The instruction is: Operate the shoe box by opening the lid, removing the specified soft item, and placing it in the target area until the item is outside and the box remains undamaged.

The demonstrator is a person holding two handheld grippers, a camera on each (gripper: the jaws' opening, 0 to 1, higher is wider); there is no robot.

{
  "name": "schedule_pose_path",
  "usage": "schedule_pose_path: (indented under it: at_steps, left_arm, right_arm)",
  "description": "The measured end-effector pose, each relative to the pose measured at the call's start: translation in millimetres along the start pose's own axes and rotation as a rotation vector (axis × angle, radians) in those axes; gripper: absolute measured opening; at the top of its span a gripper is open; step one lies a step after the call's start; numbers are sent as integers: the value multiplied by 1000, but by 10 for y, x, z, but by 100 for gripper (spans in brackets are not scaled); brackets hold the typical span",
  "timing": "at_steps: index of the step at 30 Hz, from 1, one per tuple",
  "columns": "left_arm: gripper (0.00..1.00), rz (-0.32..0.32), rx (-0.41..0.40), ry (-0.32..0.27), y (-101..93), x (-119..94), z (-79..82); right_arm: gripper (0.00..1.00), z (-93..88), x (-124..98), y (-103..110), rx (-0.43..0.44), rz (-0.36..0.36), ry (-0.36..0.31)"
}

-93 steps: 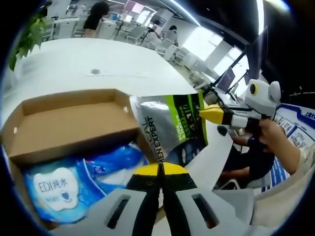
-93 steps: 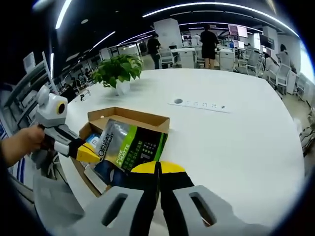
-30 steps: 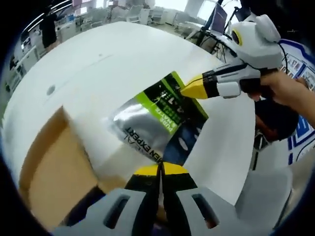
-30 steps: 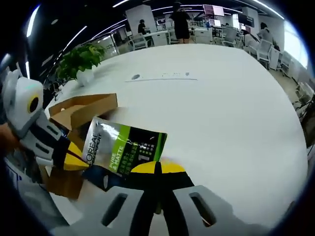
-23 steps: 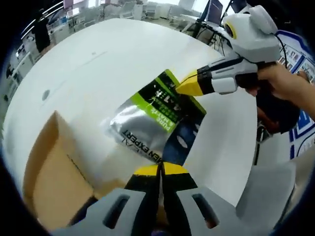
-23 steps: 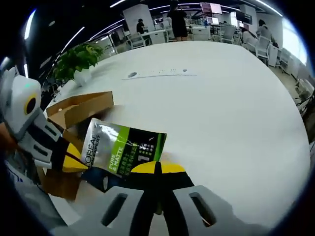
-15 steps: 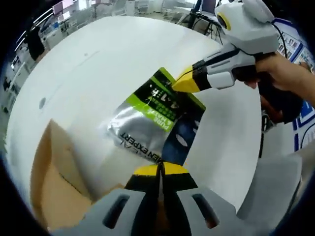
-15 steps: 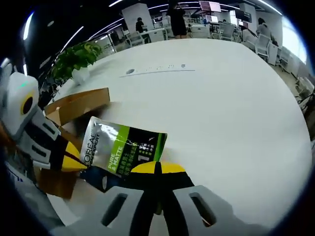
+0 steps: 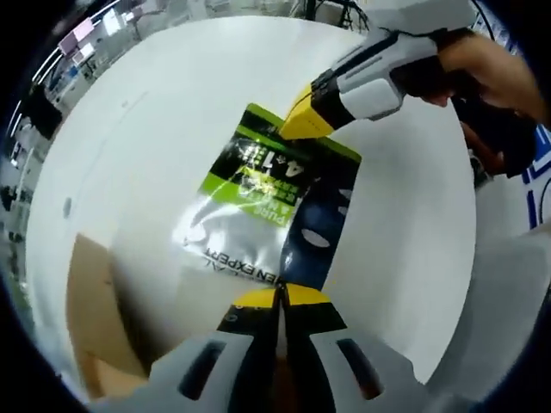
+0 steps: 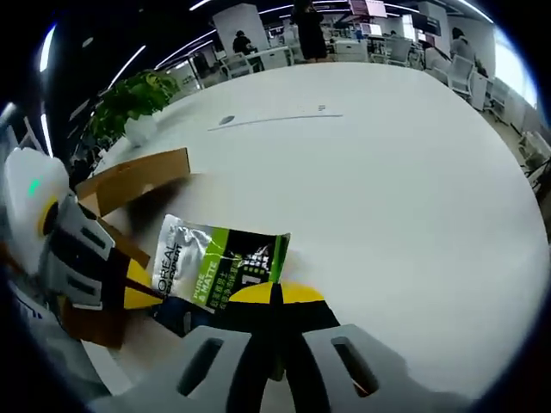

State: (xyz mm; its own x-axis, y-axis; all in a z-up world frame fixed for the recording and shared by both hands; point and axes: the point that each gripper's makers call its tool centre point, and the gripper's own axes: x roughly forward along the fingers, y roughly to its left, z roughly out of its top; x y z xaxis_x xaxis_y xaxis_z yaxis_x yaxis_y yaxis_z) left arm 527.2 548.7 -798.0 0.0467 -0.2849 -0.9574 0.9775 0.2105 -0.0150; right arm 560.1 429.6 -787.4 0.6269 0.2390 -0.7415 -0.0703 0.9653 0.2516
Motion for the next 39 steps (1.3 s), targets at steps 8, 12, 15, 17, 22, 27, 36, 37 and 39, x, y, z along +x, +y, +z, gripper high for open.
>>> schedule_pose_path:
  at_steps: [8,12,15,17,22,27,36,37,39]
  left_arm:
    - [2,64,130,23,49,-23,-35]
    - [4,85,172,26,36,-78,-54]
    - [5,101,194,30,41,-120,-76]
    - [5,112,219,35,45,-149,-87]
    - [12,111,183,-17,22,-256,-18]
    - [17,102,129,-85,-3,-373,70]
    - [24,105,-2,-224,21,-673,163]
    - [26,103,-8,-231,21,-697,157]
    - [28,100,-30,-250,15,-752,151]
  right_arm:
    - [0,-37,20,3,19,7,8]
    - [0,-40,22,2,-4,17,4]
    - [0,-47,20,-10,-17,14,8]
    - [1,-50,19,-27,-26,9,4]
    - [6,-54,-12,-44,-62,11,-10]
    - [15,13,-97,-42,-95,5,-42]
    - [24,159,-310,68,-160,10,-86]
    - [25,170,-329,86,-166,12,-89]
    - [26,201,-388,142,-177,18,-99]
